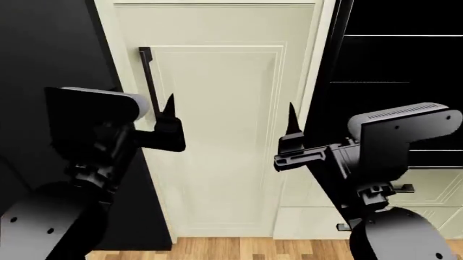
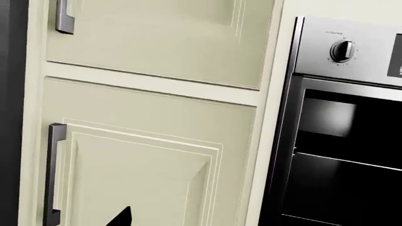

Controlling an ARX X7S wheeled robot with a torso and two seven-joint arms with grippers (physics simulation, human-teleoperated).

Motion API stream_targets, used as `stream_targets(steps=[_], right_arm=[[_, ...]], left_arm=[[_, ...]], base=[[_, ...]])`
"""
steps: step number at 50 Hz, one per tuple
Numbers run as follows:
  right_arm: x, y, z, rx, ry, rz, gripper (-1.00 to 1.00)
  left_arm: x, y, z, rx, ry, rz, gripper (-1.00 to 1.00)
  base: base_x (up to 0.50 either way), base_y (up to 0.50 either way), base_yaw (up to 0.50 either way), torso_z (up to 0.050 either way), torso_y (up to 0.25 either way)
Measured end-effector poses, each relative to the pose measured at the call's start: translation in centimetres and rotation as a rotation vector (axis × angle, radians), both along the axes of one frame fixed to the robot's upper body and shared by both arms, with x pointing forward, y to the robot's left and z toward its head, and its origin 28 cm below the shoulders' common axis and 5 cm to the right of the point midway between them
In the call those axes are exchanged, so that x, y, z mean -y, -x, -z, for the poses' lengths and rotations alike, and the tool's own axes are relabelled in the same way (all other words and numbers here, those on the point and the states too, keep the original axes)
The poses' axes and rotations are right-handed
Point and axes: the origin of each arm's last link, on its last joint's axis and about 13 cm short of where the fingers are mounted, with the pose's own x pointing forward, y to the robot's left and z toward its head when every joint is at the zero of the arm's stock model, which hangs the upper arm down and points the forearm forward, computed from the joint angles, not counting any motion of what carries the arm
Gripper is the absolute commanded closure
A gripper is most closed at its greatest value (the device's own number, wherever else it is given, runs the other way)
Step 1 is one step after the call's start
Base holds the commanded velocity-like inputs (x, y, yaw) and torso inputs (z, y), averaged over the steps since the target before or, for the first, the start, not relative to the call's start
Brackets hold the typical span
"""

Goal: Fully slide the bottom oven rack out.

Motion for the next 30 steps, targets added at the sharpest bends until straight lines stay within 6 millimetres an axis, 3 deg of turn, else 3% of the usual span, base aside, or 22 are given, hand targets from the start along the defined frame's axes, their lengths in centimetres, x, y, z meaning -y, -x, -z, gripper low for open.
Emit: stream_targets(steps=[12, 30], right_arm=[[0.9, 0.6, -4.2, 0.005, 0.014, -0.025, -1.00], [2.5, 1.6, -8.7, 0.013, 0.086, 0.020, -1.00]], left_arm=[[-0.6, 0.5, -4.0, 0.022, 0.002, 0.016, -1.00], [-2.2, 1.6, -7.7, 0.039, -0.012, -0.021, -1.00]], base=[[0.00, 0.00, 0.00, 0.050, 0.000], [0.00, 0.00, 0.00, 0.050, 0.000]])
